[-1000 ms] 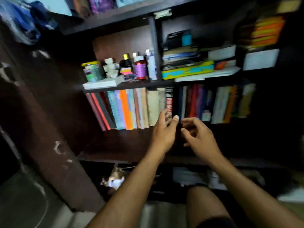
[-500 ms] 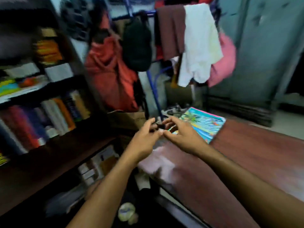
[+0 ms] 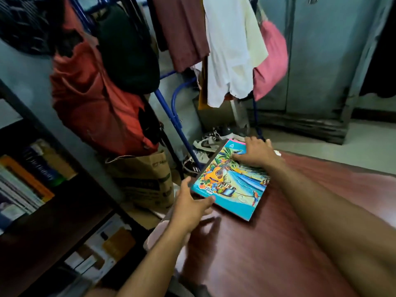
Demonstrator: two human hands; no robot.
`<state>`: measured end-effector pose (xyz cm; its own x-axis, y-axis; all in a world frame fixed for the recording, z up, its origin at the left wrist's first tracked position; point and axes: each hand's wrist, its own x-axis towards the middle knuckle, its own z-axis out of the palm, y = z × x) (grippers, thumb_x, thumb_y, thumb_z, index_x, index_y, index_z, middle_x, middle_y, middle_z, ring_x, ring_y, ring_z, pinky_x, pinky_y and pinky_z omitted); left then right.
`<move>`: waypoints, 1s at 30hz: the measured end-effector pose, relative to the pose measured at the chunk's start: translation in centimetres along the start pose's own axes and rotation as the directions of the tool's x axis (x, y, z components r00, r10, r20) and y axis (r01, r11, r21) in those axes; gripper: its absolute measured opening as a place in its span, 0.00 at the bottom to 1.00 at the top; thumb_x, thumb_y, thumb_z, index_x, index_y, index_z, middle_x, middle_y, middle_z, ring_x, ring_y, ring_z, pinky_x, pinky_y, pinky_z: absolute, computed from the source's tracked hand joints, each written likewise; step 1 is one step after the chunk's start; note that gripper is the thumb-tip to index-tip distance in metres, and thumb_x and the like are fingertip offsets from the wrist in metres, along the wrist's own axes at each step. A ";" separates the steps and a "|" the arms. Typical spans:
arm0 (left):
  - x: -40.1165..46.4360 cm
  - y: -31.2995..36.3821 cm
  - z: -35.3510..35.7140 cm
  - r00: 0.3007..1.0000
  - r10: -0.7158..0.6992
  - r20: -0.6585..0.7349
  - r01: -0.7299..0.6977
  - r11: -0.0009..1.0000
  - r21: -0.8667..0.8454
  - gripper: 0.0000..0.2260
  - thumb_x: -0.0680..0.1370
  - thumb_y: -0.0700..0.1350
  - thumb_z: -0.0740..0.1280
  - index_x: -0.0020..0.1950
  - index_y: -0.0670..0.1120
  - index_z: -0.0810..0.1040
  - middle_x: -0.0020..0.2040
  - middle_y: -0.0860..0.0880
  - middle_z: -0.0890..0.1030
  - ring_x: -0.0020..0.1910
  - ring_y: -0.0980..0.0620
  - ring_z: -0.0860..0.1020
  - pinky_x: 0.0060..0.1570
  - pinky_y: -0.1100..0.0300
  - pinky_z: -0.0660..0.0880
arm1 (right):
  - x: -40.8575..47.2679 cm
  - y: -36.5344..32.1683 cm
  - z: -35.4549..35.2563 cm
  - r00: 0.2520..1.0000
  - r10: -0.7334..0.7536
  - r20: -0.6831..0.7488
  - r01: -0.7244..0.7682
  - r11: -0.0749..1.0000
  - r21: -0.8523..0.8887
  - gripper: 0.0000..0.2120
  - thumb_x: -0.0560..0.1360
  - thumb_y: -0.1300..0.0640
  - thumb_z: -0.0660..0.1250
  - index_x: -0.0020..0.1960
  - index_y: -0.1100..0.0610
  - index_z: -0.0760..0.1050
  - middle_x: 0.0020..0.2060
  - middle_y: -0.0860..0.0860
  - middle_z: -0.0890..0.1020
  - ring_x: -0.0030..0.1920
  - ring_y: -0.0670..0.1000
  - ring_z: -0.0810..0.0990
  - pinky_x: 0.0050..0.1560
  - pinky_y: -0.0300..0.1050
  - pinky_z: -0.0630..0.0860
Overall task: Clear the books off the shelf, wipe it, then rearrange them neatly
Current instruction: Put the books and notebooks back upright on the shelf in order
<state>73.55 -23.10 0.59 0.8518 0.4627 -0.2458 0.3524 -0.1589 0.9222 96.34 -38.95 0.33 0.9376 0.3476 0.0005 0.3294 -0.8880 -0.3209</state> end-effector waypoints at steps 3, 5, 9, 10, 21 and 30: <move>0.1 -0.1 2.1 0.995 -0.097 -0.015 0.090 0.959 -0.267 0.43 0.76 0.31 0.72 0.82 0.55 0.53 0.54 0.58 0.76 0.51 0.56 0.82 0.56 0.49 0.82 | 1.1 -0.6 0.8 0.999 0.012 -0.030 -0.012 1.000 -0.002 0.39 0.73 0.28 0.61 0.70 0.57 0.71 0.65 0.56 0.74 0.65 0.58 0.73 0.65 0.56 0.70; 0.2 -0.5 3.1 0.993 -0.108 -0.036 0.089 0.932 -0.351 0.44 0.76 0.31 0.72 0.83 0.54 0.50 0.53 0.61 0.75 0.52 0.58 0.81 0.61 0.50 0.79 | 0.4 -0.7 1.6 0.996 0.005 -0.088 -0.006 1.000 -0.017 0.39 0.74 0.27 0.59 0.70 0.57 0.72 0.65 0.56 0.74 0.64 0.58 0.72 0.64 0.56 0.71; -0.1 -2.4 3.5 0.982 -0.123 -0.145 0.060 0.924 -0.378 0.44 0.73 0.35 0.76 0.80 0.59 0.56 0.64 0.50 0.80 0.60 0.50 0.81 0.63 0.45 0.78 | -2.7 -1.4 2.4 0.994 0.014 -0.113 -0.021 0.998 -0.063 0.41 0.76 0.28 0.56 0.71 0.61 0.70 0.66 0.58 0.73 0.66 0.59 0.71 0.65 0.58 0.69; -0.5 -2.6 3.1 0.974 -0.137 -0.182 0.059 0.924 -0.378 0.43 0.73 0.36 0.76 0.80 0.57 0.56 0.62 0.50 0.81 0.59 0.50 0.82 0.62 0.45 0.79 | -3.6 -1.9 2.4 0.994 0.015 -0.112 -0.024 0.996 -0.080 0.41 0.76 0.28 0.56 0.71 0.61 0.71 0.66 0.58 0.73 0.66 0.60 0.70 0.65 0.58 0.69; -9.3 -6.3 -10.6 0.900 -0.228 -0.371 0.078 0.922 -0.379 0.08 0.80 0.45 0.71 0.58 0.47 0.78 0.51 0.46 0.87 0.43 0.51 0.87 0.45 0.55 0.84 | -13.6 -13.9 5.3 0.987 -0.107 0.122 0.098 0.992 0.076 0.44 0.72 0.23 0.55 0.67 0.61 0.72 0.64 0.62 0.78 0.63 0.64 0.77 0.60 0.54 0.74; -19.5 -10.9 -23.7 0.735 -0.120 -0.668 -0.358 0.768 -0.532 0.12 0.82 0.41 0.67 0.63 0.47 0.69 0.55 0.45 0.86 0.47 0.49 0.86 0.43 0.55 0.83 | -18.9 -33.2 6.3 0.828 -0.561 0.022 0.517 0.778 0.357 0.36 0.73 0.29 0.64 0.68 0.55 0.69 0.60 0.60 0.75 0.64 0.64 0.74 0.62 0.57 0.72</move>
<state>43.91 -9.73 2.43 0.3247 0.9413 -0.0920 -0.2400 0.1761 0.9547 67.00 -14.12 4.98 0.5887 0.7925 0.1591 0.7014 -0.4030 -0.5879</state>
